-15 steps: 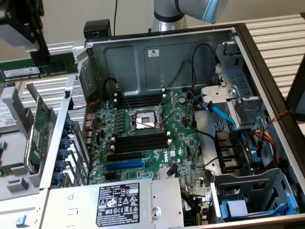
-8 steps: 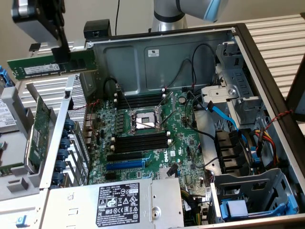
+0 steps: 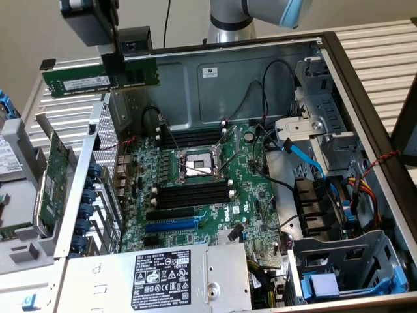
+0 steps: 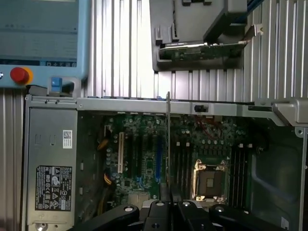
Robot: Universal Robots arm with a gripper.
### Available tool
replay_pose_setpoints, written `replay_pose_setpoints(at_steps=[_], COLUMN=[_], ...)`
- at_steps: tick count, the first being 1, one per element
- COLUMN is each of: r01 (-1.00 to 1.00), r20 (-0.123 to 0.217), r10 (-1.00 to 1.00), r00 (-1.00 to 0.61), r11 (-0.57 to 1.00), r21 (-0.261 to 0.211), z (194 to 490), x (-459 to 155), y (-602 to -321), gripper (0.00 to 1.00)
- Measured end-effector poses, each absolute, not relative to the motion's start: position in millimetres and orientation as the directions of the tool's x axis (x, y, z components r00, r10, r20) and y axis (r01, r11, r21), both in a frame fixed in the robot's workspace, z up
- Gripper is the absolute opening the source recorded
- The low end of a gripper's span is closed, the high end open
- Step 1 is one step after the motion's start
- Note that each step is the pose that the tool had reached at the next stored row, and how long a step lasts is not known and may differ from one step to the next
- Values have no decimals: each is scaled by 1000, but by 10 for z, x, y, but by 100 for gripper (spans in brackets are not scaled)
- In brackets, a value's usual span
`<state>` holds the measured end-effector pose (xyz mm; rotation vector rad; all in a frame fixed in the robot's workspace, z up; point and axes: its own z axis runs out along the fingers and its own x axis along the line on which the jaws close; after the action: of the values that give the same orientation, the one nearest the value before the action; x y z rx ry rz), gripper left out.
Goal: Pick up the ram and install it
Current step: 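Pick up the ram and move it above insertion slot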
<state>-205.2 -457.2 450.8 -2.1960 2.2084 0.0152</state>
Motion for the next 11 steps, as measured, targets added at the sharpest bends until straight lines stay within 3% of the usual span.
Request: replay_pose_setpoints(at_steps=[11], r01=[-1000], r20=[-25], r10=[-1000], r00=[-5], r11=[6], r21=[-14], z=[4499], x=[-1737], y=[-4289], gripper=[13])
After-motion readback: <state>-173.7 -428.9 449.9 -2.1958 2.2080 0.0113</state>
